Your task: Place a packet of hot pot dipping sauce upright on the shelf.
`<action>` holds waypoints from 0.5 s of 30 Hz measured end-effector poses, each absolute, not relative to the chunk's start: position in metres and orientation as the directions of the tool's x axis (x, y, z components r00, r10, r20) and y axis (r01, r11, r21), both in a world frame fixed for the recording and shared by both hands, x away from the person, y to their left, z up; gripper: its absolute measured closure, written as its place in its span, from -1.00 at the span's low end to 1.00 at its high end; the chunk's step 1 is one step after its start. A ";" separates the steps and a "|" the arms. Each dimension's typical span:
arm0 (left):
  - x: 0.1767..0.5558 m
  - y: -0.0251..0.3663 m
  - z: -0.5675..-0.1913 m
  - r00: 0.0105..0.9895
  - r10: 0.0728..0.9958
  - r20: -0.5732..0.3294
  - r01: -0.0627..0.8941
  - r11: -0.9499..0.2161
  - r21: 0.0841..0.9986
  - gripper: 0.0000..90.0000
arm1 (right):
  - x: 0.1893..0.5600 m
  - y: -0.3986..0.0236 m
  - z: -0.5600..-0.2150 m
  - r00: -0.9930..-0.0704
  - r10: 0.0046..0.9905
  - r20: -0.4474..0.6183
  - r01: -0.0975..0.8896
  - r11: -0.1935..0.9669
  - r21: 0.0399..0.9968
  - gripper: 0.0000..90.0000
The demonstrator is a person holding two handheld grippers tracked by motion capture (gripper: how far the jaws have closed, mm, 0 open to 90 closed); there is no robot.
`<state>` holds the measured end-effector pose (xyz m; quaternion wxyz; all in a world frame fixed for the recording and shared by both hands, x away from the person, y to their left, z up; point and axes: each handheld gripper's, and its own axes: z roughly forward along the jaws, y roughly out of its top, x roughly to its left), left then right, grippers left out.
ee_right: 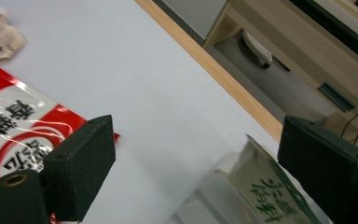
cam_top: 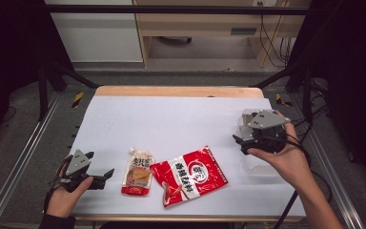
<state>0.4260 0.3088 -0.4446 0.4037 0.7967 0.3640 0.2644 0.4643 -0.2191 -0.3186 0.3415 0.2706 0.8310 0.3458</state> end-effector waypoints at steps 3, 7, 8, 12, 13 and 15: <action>0.426 0.308 -0.444 0.598 0.791 0.130 0.365 -0.413 0.834 -0.93 | 0.460 -0.193 -0.325 -0.651 0.667 -0.364 0.206 0.616 0.760 -0.69; 0.426 0.308 -0.444 0.599 0.790 0.130 0.365 -0.414 0.834 -0.93 | 0.458 -0.166 -0.333 -0.689 0.642 -0.335 0.207 0.618 0.759 -0.63; 0.426 0.308 -0.444 0.600 0.790 0.130 0.365 -0.415 0.833 -0.93 | 0.458 -0.159 -0.335 -0.694 0.641 -0.326 0.211 0.615 0.760 -0.62; 0.425 0.308 -0.444 0.600 0.789 0.133 0.363 -0.417 0.833 -0.92 | 0.460 -0.134 -0.342 -0.719 0.635 -0.282 0.216 0.590 0.778 -0.53; 0.425 0.307 -0.444 0.602 0.787 0.136 0.362 -0.420 0.832 -0.92 | 0.461 -0.128 -0.344 -0.723 0.638 -0.264 0.225 0.579 0.784 -0.50; 0.425 0.307 -0.444 0.604 0.784 0.140 0.360 -0.426 0.830 -0.92 | 0.463 -0.116 -0.348 -0.731 0.639 -0.240 0.239 0.569 0.787 -0.44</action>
